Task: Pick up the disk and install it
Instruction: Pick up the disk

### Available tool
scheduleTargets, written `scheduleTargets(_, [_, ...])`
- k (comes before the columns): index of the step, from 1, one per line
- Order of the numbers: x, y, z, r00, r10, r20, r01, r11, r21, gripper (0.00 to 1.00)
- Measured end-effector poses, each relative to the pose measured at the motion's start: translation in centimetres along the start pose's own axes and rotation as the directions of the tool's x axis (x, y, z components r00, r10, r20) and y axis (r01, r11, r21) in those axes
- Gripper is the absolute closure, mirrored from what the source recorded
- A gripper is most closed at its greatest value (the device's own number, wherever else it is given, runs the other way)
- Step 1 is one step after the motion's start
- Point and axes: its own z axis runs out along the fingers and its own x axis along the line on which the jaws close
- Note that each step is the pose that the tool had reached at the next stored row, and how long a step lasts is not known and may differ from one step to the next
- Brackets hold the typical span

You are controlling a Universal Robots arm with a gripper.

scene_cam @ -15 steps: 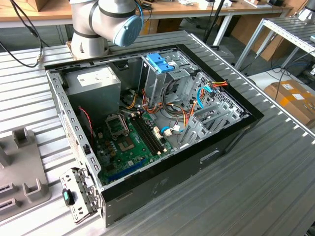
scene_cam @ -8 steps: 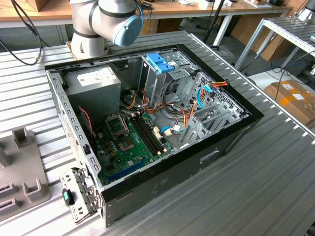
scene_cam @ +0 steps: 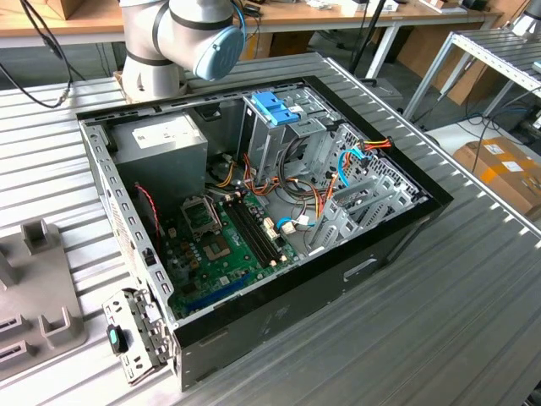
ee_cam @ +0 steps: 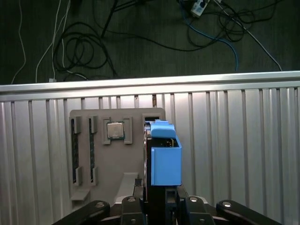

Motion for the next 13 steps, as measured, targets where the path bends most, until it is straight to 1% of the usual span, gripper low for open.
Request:
scheduleTargets(1, [-0.03, 0.00, -0.17, 1.0000, 0.000, 0.0000, 0.000, 1.0000, 0.0001, 0.65])
scheduleTargets(7, [-0.05, 0.00, -0.26, 1.0000, 0.000, 0.0001, 0.000, 1.0000, 0.0001, 0.65])
scheduleTargets(10, [-0.05, 0.00, -0.42, 1.0000, 0.000, -0.0001, 0.000, 1.0000, 0.0000, 0.65])
scheduleTargets(13, [-0.03, -0.01, -1.04, 1.0000, 0.000, 0.0000, 0.000, 1.0000, 0.0001, 0.65])
